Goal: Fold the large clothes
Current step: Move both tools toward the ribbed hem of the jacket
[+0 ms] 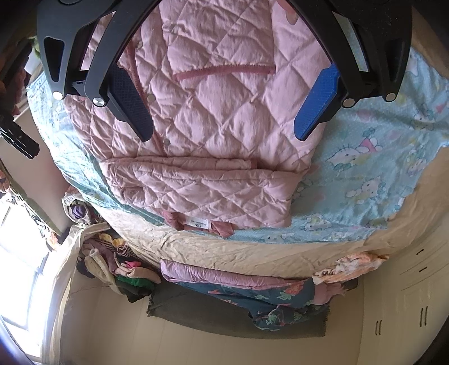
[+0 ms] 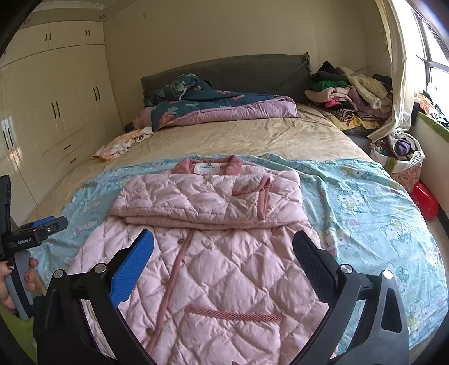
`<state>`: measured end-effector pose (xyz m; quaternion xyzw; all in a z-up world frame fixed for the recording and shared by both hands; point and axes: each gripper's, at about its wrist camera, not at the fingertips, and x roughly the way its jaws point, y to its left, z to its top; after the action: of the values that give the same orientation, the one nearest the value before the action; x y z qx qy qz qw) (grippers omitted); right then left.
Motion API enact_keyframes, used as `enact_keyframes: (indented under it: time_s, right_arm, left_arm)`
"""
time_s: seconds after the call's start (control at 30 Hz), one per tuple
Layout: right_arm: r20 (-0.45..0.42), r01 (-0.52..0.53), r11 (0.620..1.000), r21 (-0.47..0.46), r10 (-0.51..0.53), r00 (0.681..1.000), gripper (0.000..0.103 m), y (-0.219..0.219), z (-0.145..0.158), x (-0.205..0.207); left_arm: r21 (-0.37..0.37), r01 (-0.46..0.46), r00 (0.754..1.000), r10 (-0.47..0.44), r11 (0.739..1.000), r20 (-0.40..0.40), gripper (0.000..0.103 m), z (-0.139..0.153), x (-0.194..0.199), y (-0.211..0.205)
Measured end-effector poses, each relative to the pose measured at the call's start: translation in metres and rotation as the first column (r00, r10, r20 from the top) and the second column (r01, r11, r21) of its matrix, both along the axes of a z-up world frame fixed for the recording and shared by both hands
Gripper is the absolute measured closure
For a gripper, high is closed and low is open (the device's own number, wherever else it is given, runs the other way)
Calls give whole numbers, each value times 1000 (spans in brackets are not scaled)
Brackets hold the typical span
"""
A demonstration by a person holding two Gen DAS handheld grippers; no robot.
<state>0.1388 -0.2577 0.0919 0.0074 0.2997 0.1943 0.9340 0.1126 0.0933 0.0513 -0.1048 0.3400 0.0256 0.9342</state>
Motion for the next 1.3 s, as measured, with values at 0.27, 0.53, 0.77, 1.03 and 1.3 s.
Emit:
enact_keyframes:
  time_s: [0.27, 0.53, 0.77, 1.03, 1.3]
  right_arm:
    - [-34, 18, 999, -28, -19, 999, 4, -12, -20, -11]
    - [-62, 18, 998, -60, -22, 998, 4, -17, -36, -23]
    - [-86, 14, 997, -81, -21, 996, 4, -24, -48, -33]
    - [-109, 11, 996, -89, -21, 994, 4, -34, -59, -42]
    - [-121, 12, 994, -108, -25, 992, 4, -42, -65, -49]
  left_arm:
    - [-1, -17, 1000, 17, 1000, -19, 9, -19, -20, 7]
    - [30, -34, 999, 35, 999, -36, 9, -32, -36, 19]
    - [55, -41, 996, 46, 998, -79, 9, -51, -50, 32]
    - [56, -64, 989, 71, 996, -128, 9, -75, -69, 49]
    - [39, -95, 977, 100, 995, -187, 9, -99, -87, 65]
